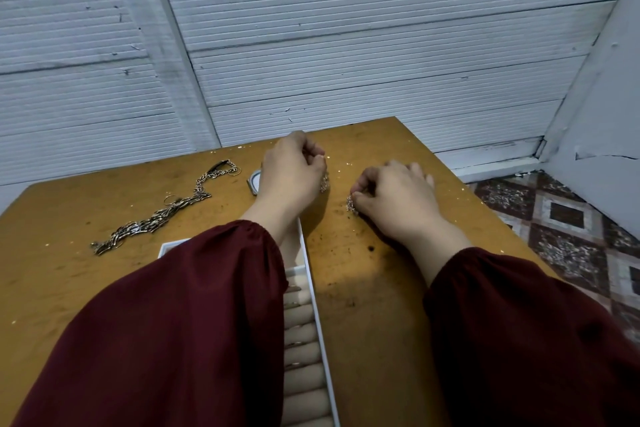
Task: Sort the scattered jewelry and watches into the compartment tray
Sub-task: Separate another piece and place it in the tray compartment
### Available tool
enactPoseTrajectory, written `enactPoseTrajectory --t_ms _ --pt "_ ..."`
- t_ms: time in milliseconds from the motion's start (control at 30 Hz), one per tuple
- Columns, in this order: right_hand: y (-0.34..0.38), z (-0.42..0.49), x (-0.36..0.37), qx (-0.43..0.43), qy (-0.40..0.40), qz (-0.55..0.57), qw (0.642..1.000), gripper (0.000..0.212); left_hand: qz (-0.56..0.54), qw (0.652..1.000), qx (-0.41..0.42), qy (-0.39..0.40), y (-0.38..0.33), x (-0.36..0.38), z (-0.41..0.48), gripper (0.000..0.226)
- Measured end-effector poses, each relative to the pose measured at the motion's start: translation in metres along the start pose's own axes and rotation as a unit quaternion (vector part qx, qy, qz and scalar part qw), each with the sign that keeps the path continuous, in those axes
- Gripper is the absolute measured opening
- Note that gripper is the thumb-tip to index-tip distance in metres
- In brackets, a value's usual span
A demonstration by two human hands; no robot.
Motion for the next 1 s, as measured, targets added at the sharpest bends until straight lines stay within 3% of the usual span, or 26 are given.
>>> enactPoseTrajectory --t_ms 233,367,500,733,900,1000 --pt "-0.01 0.005 0.001 0.026 -0.008 0.105 0.994 0.01 -0.003 1.0 -0.007 0.019 0.003 0.0 0.002 0.01" --pt "-0.015 0.007 -0.003 0.061 -0.038 0.28 0.957 0.009 -0.024 0.999 -0.008 0.023 0.004 -0.001 0.0 0.011" --pt "-0.014 0.004 -0.009 0.055 -0.064 0.37 0.925 0.007 -0.045 0.999 -0.014 0.021 0.006 -0.002 -0.005 0.018" --pt "-0.008 -0.007 -0.012 0.047 -0.038 0.465 0.883 0.011 -0.116 0.992 -0.04 0.017 0.008 -0.011 -0.016 0.017" --pt "-0.007 -0.018 -0.019 0.034 -0.051 0.426 0.902 0.007 -0.144 0.989 -0.037 0.02 0.002 -0.023 -0.027 0.015" --pt "-0.007 -0.024 -0.022 0.032 -0.044 0.443 0.895 0.006 -0.15 0.988 -0.037 0.019 -0.001 -0.03 -0.034 0.01"
Point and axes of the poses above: each hand's wrist, its own z-axis towards the middle knuckle, its own x-axis out of the palm, y = z × x, the point moved 4 cm from there along z, towards the middle knuckle, and after that the axes turned 3 degrees about y, right-handed, at the moved point
